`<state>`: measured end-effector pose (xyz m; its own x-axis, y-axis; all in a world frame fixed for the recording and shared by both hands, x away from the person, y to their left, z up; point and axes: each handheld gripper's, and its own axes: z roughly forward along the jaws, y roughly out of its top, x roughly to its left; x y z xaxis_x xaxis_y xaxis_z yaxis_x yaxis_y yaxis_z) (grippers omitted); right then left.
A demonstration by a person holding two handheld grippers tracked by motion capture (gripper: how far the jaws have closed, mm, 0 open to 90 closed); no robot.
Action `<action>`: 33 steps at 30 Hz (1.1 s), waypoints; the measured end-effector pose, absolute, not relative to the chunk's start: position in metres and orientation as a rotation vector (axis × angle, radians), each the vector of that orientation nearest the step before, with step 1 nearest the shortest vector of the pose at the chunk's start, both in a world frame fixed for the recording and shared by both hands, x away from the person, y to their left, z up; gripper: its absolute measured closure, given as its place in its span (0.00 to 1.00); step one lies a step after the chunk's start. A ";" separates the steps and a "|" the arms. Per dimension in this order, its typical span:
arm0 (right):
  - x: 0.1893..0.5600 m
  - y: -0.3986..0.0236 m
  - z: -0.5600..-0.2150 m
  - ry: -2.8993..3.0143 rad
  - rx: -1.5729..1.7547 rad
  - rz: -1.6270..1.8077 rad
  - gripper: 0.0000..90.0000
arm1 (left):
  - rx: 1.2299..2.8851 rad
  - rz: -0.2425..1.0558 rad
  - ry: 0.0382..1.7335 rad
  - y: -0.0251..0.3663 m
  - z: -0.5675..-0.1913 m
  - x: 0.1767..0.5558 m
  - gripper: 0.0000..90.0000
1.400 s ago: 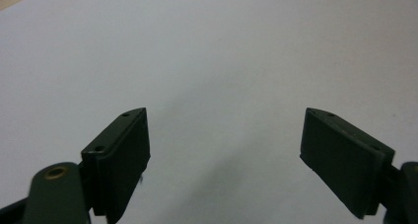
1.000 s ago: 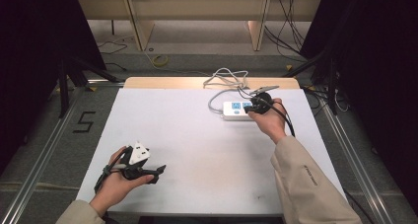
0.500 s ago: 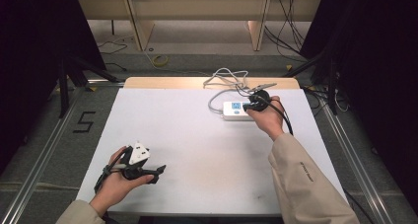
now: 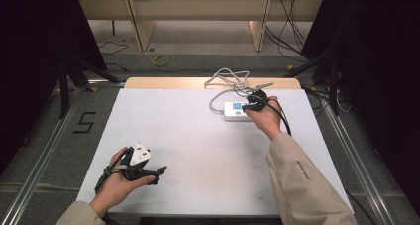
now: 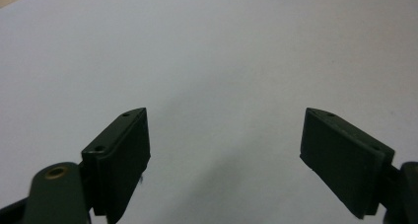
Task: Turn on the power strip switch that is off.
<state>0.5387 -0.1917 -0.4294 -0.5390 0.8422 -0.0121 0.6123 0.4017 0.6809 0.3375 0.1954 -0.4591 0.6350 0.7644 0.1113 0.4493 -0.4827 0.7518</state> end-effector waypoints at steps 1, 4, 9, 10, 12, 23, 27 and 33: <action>0.539 -0.191 -0.429 2.310 1.256 0.897 1.00 | 2.147 0.575 0.944 0.195 -0.459 0.337 0.21; 0.541 -0.189 -0.429 2.313 1.255 0.895 1.00 | 2.151 0.575 0.942 0.195 -0.459 0.337 0.21; 0.544 -0.185 -0.430 2.323 1.243 0.886 1.00 | 2.148 0.575 0.944 0.195 -0.459 0.337 0.21; 0.544 -0.184 -0.431 2.323 1.244 0.886 1.00 | 2.152 0.575 0.942 0.196 -0.459 0.337 0.21; 0.545 -0.182 -0.432 2.326 1.247 0.883 1.00 | 2.151 0.575 0.943 0.195 -0.459 0.337 0.21; 0.550 -0.180 -0.437 2.337 1.267 0.864 1.00 | 2.156 0.570 0.937 0.195 -0.459 0.337 0.21; 0.551 -0.180 -0.439 2.339 1.271 0.853 1.00 | 2.156 0.569 0.937 0.195 -0.459 0.337 0.21; 0.554 -0.181 -0.440 2.337 1.273 0.843 1.00 | 2.152 0.568 0.938 0.195 -0.460 0.337 0.21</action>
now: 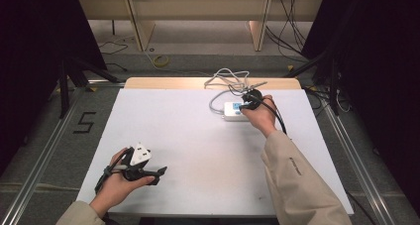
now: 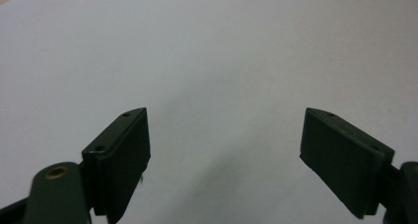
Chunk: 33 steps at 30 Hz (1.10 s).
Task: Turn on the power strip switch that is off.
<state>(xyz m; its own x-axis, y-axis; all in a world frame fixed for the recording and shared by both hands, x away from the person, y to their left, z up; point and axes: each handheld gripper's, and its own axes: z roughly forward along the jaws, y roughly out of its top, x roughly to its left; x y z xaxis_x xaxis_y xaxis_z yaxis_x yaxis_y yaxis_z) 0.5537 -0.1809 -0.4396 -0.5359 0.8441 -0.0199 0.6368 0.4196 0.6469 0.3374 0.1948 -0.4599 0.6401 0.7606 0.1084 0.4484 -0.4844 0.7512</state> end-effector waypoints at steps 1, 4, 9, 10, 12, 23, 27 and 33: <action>0.554 -0.181 -0.440 2.335 1.273 0.844 1.00 | 2.151 0.567 0.938 0.195 -0.460 0.337 0.21; 0.555 -0.180 -0.440 2.338 1.275 0.841 1.00 | 2.153 0.567 0.938 0.195 -0.460 0.337 0.21; 0.557 -0.177 -0.439 2.341 1.273 0.842 1.00 | 2.152 0.568 0.939 0.195 -0.460 0.337 0.21; 0.558 -0.177 -0.439 2.342 1.271 0.839 1.00 | 2.152 0.565 0.939 0.195 -0.460 0.337 0.21; 0.558 -0.175 -0.439 2.345 1.269 0.839 1.00 | 2.157 0.567 0.936 0.195 -0.459 0.337 0.21; 0.562 -0.171 -0.442 2.365 1.272 0.808 1.00 | 2.150 0.564 0.939 0.195 -0.459 0.337 0.21; 0.562 -0.170 -0.443 2.371 1.276 0.806 1.00 | 2.151 0.566 0.939 0.195 -0.459 0.338 0.21; 0.563 -0.169 -0.445 2.380 1.280 0.791 1.00 | 2.150 0.565 0.939 0.195 -0.459 0.337 0.21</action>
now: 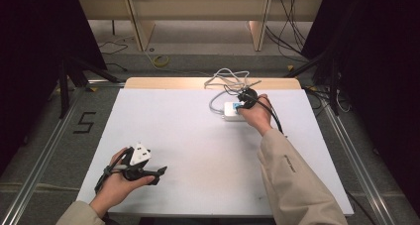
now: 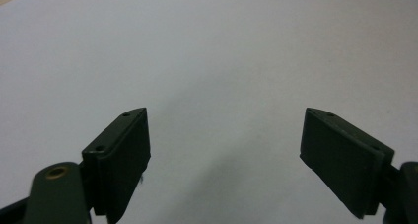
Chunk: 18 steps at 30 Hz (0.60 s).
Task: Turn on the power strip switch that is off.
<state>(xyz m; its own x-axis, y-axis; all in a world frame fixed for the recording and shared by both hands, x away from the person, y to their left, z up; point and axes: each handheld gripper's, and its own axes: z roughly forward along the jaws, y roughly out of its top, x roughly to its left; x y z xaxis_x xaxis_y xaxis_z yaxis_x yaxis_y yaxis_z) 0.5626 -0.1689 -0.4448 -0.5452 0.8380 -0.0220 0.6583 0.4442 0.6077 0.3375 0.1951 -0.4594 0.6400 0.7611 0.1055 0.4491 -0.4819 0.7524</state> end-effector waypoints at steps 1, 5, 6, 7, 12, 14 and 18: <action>0.563 -0.169 -0.445 2.380 1.278 0.791 1.00 | 2.155 0.563 0.936 0.195 -0.459 0.338 0.21; 0.564 -0.169 -0.445 2.384 1.278 0.786 1.00 | 2.151 0.563 0.936 0.195 -0.459 0.337 0.21; 0.564 -0.169 -0.445 2.384 1.278 0.787 1.00 | 2.151 0.562 0.936 0.195 -0.460 0.338 0.21; 0.564 -0.168 -0.444 2.385 1.283 0.786 1.00 | 2.151 0.562 0.936 0.195 -0.459 0.338 0.21; 0.564 -0.168 -0.445 2.388 1.282 0.780 1.00 | 2.151 0.562 0.935 0.195 -0.459 0.338 0.21; 0.564 -0.168 -0.445 2.388 1.284 0.779 1.00 | 2.155 0.563 0.933 0.195 -0.459 0.337 0.21; 0.565 -0.167 -0.445 2.394 1.283 0.764 1.00 | 2.156 0.564 0.933 0.195 -0.459 0.338 0.21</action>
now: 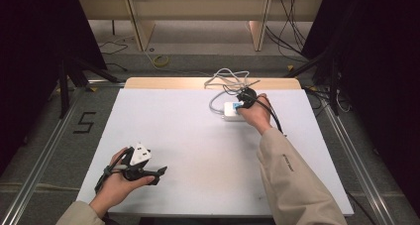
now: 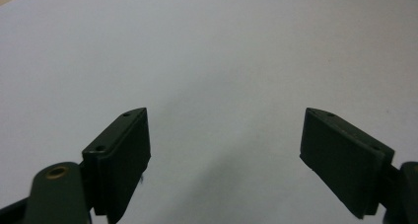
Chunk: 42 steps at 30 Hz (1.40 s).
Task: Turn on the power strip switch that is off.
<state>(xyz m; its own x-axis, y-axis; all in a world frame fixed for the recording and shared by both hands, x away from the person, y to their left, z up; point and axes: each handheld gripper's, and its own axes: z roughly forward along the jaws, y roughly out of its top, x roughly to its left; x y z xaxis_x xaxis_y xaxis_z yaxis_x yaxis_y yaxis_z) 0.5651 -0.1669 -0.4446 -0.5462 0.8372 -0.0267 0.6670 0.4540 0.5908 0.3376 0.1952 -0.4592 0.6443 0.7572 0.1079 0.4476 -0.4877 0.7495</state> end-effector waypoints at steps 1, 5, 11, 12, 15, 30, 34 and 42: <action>0.565 -0.167 -0.445 2.397 1.283 0.761 1.00 | 2.156 0.564 0.933 0.195 -0.459 0.337 0.21; 0.566 -0.167 -0.445 2.396 1.294 0.764 1.00 | 2.157 0.563 0.933 0.195 -0.459 0.338 0.21; 0.566 -0.165 -0.445 2.400 1.305 0.749 1.00 | 2.148 0.568 0.937 0.195 -0.459 0.337 0.21; 0.567 -0.165 -0.444 2.402 1.305 0.745 1.00 | 2.148 0.568 0.937 0.195 -0.459 0.338 0.21; 0.567 -0.164 -0.444 2.404 1.298 0.726 1.00 | 2.149 0.567 0.936 0.195 -0.459 0.337 0.21; 0.567 -0.159 -0.444 2.397 1.292 0.690 1.00 | 2.149 0.567 0.936 0.195 -0.459 0.337 0.21; 0.568 -0.159 -0.444 2.400 1.291 0.682 1.00 | 2.152 0.565 0.935 0.195 -0.459 0.337 0.21; 0.568 -0.157 -0.444 2.404 1.295 0.668 1.00 | 2.153 0.564 0.935 0.195 -0.459 0.337 0.21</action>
<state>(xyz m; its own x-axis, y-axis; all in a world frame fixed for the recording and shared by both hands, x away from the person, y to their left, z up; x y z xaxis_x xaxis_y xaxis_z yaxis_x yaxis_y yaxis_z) 0.5677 -0.1574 -0.4444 -0.5333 0.8435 -0.0645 0.6893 0.4774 0.5449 0.3374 0.1952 -0.4590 0.6427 0.7587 0.1064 0.4483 -0.4851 0.7509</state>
